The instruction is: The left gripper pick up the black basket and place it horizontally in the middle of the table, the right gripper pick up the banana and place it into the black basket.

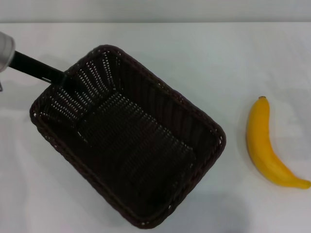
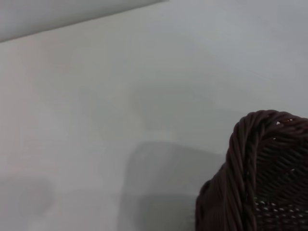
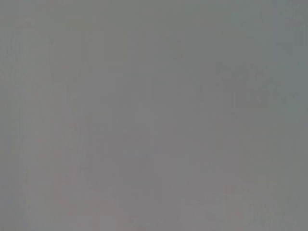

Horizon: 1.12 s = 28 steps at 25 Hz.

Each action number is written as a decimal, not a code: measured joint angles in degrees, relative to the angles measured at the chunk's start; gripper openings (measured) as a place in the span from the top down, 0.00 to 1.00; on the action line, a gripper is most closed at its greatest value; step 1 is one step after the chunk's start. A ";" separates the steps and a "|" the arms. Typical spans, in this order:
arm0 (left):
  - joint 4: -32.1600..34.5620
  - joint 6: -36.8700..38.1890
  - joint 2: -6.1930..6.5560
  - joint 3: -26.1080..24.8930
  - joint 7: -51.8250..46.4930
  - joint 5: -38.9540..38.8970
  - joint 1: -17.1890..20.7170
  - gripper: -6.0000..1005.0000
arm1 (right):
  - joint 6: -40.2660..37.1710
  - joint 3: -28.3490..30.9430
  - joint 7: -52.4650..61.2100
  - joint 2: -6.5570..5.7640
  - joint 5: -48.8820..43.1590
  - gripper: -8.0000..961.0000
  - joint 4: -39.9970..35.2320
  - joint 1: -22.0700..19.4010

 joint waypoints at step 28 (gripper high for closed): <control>-2.67 0.41 -1.36 -18.35 -7.87 -23.32 17.90 0.84 | -0.43 0.08 -0.43 -0.42 0.02 0.13 0.49 0.27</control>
